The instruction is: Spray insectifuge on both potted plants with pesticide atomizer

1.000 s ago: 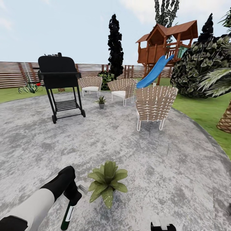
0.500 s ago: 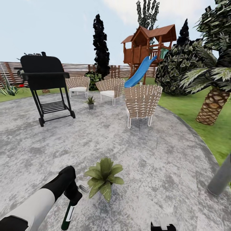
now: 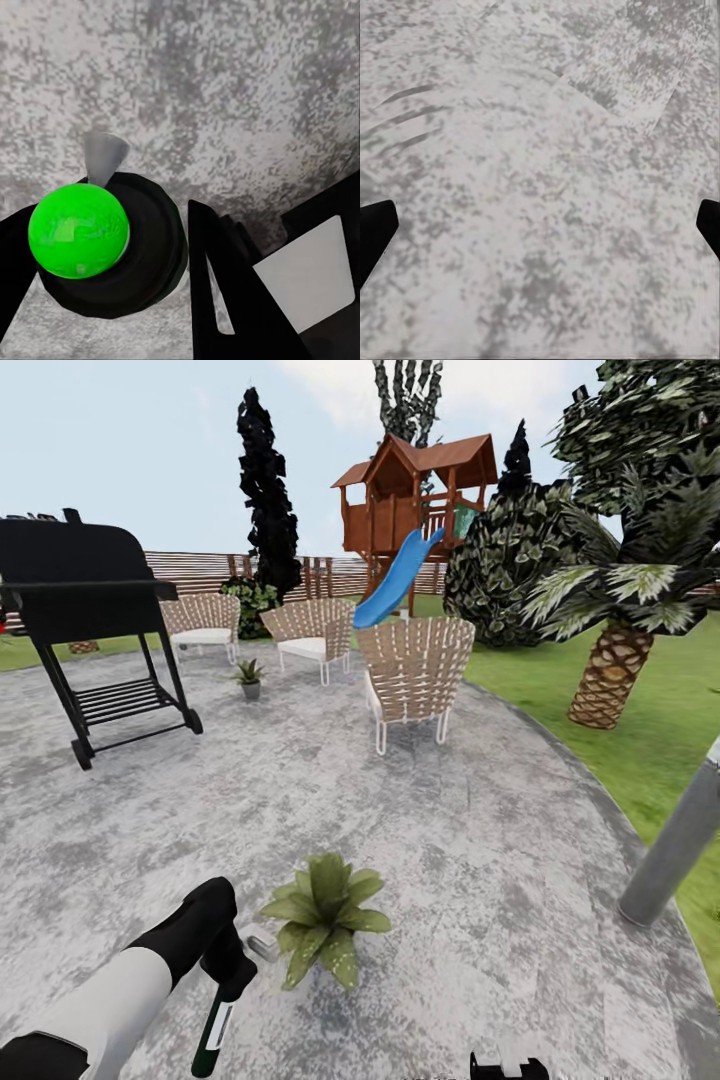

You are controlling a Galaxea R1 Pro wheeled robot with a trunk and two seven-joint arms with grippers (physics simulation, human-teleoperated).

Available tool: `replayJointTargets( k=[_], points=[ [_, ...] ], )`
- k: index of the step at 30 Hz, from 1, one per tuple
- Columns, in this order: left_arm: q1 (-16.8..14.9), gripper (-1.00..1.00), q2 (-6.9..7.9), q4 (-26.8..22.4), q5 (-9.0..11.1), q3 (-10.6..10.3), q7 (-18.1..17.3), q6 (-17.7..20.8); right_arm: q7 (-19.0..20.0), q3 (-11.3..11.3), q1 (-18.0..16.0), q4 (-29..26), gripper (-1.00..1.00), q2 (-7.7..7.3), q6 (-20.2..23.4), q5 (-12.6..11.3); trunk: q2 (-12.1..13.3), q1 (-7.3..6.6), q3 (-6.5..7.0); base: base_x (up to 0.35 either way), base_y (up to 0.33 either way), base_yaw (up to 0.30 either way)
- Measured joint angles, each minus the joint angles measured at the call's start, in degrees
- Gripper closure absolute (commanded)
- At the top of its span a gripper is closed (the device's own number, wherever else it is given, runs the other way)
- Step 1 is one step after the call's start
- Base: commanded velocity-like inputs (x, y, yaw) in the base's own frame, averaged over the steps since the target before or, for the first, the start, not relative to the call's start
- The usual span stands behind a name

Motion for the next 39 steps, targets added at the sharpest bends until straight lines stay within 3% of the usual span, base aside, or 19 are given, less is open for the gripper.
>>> replayJointTargets(
  k=[12, 20, 28, 39],
  points=[
    [0.0, 1.0, 0.44, -0.1, 0.0, 0.0, 0.0, 0.0, 0.0, 0.0, 0.0, 0.0, -1.0, 0.0, 0.0, 0.0, 0.0, 0.01, 0.0, -0.085, 0.303, -0.251],
    [0.0, 1.0, 0.45, -0.1, 0.0, 0.0, 0.0, 0.1, 0.0, 0.0, 0.0, 0.1, -1.0, -0.08, 0.0, 0.1, 0.0, 0.0, 0.0, -0.013, 0.303, -0.029],
    [0.0, 1.0, 0.03, -0.1, 0.0, 0.0, 0.0, 0.0, 0.0, 0.0, 0.0, 0.1, -1.0, -0.09, -0.1, 0.0, 0.0, -0.03, 0.0, 0.202, 0.246, -0.026],
    [0.0, 1.0, -0.01, 0.0, 0.0, 0.0, 0.0, -0.1, -0.1, 0.0, 0.0, 0.1, -1.0, -0.09, 0.0, 0.0, 0.0, 0.0, 0.0, 0.055, 0.045, -0.254]
  ],
)
